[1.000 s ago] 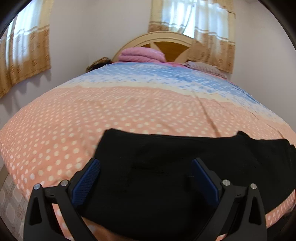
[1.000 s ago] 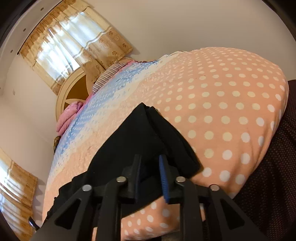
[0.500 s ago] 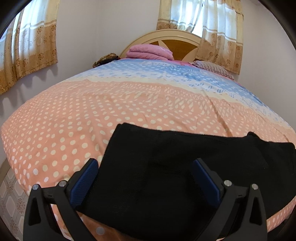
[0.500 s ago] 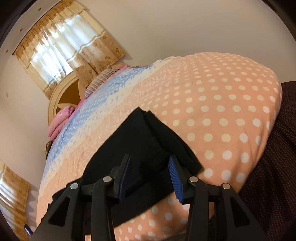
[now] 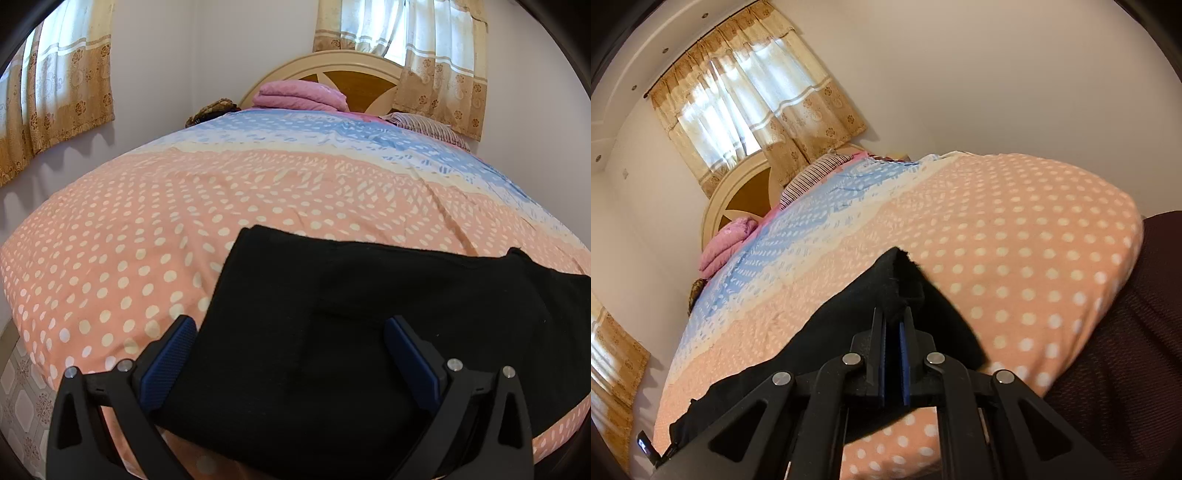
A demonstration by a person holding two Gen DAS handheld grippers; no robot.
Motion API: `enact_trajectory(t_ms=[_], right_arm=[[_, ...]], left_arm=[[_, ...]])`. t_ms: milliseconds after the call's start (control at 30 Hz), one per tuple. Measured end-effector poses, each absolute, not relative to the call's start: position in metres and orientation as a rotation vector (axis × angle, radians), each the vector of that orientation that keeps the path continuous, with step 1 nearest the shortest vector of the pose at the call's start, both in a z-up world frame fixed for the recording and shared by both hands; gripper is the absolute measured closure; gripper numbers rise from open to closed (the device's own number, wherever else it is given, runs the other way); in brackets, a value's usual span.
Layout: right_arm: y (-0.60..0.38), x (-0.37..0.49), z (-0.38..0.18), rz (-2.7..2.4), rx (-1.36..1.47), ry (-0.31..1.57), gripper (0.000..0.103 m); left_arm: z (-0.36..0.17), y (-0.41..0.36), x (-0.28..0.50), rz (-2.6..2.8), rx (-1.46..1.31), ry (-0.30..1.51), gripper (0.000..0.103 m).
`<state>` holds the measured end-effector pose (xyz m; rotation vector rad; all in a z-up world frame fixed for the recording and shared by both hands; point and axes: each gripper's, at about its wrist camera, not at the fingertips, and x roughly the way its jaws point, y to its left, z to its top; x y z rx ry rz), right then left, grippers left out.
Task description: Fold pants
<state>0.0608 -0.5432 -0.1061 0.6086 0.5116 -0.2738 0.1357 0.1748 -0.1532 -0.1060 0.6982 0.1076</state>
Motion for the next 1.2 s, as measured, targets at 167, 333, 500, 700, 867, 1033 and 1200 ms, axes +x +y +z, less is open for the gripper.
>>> enact_trajectory(t_ms=[167, 333, 500, 700, 867, 1033, 1200], right_arm=[[-0.556, 0.061, -0.141, -0.297, 0.674, 0.582, 0.097], [-0.555, 0.058, -0.140, -0.290, 0.651, 0.590, 0.097], [-0.548, 0.046, -0.129, -0.389, 0.552, 0.602, 0.071], [-0.516, 0.056, -0.090, -0.402, 0.378, 0.513, 0.052], [-0.477, 0.105, -0.103, -0.165, 0.334, 0.548, 0.050], [-0.480, 0.122, -0.143, -0.203, 0.369, 0.660, 0.049], [-0.468, 0.110, -0.132, -0.254, 0.274, 0.684, 0.049]], left_arm=[[-0.154, 0.176, 0.136, 0.104, -0.109, 0.704, 0.000], [-0.155, 0.178, 0.135, 0.104, -0.118, 0.707, 0.000], [-0.154, 0.180, 0.135, 0.111, -0.120, 0.714, 0.000], [-0.139, 0.181, 0.131, 0.139, -0.107, 0.668, 0.000], [-0.145, 0.181, 0.134, 0.142, -0.095, 0.697, 0.000], [-0.142, 0.179, 0.134, 0.167, -0.056, 0.699, 0.000], [-0.116, 0.161, 0.128, 0.153, -0.031, 0.638, 0.000]])
